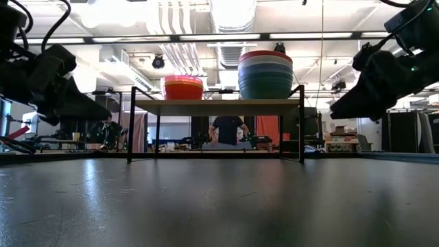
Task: Place and stack bowls onto a shelf
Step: Return to Home Position
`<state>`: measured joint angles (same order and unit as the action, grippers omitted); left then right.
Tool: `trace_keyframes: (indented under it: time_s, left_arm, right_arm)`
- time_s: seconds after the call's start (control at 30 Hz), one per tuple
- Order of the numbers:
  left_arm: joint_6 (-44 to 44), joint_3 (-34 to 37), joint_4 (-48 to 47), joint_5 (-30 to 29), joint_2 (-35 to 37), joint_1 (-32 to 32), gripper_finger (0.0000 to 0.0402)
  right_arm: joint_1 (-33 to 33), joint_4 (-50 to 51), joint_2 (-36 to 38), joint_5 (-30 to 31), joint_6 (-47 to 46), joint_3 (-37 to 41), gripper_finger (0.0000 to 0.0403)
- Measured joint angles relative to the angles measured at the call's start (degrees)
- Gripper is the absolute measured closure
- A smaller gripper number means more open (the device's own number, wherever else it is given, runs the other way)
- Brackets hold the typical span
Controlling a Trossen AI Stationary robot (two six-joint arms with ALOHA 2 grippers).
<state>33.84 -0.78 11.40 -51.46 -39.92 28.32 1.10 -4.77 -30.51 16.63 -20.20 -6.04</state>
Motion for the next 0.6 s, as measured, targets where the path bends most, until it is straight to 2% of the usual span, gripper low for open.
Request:
trace_keyframes:
  time_s: [0.3, 0.6]
  left_arm:
    - [-0.3, -0.26, -0.2, 0.11, -2.08, 0.0, 0.0297]
    - [-0.3, -0.26, -0.03, 0.17, -2.8, 0.0, 0.0297]
  right_arm:
    - [-0.02, -0.01, -0.01, 1.43, 4.31, 0.02, 0.0197]
    - [-0.02, -0.03, 0.03, 1.43, 4.3, 0.02, 0.0197]
